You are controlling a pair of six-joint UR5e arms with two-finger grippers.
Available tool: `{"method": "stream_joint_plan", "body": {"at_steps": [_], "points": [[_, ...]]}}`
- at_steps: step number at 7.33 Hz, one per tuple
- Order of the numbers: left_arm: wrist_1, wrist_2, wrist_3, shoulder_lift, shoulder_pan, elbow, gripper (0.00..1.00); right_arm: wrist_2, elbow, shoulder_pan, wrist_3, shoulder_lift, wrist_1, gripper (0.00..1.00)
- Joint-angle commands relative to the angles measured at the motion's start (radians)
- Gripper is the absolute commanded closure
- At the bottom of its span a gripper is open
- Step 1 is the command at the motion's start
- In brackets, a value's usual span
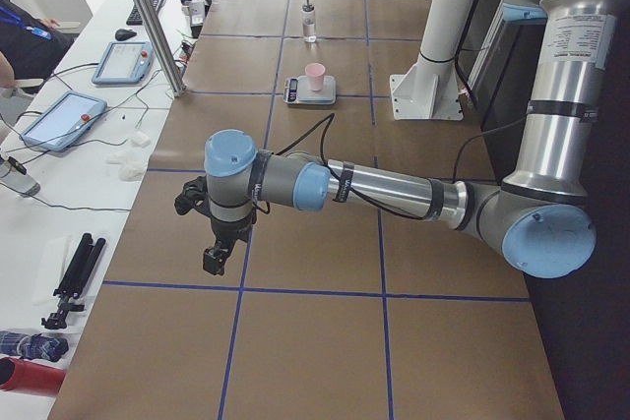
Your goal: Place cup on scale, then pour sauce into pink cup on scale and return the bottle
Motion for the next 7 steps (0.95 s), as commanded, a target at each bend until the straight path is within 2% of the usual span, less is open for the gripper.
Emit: {"method": "stream_joint_plan", "body": {"at_steps": [1, 2, 4, 6, 7], "points": [[0.004, -0.003, 0.003, 0.007, 0.000, 0.012, 0.00, 0.134, -0.031, 0.112, -0.446, -0.001, -0.331, 0.00], [0.037, -0.004, 0.008, 0.008, 0.000, 0.012, 0.00, 0.177, -0.086, 0.158, -0.588, -0.019, -0.357, 0.00], [0.126, -0.006, 0.070, 0.028, -0.003, 0.026, 0.00, 0.204, -0.196, 0.218, -0.708, -0.030, -0.352, 0.00], [0.119, -0.027, 0.201, 0.071, -0.009, 0.101, 0.00, 0.213, -0.224, 0.218, -0.703, -0.041, -0.357, 0.00], [0.116, -0.087, 0.198, 0.109, -0.009, 0.103, 0.00, 0.214, -0.294, 0.212, -0.704, -0.059, -0.343, 0.00]]}}
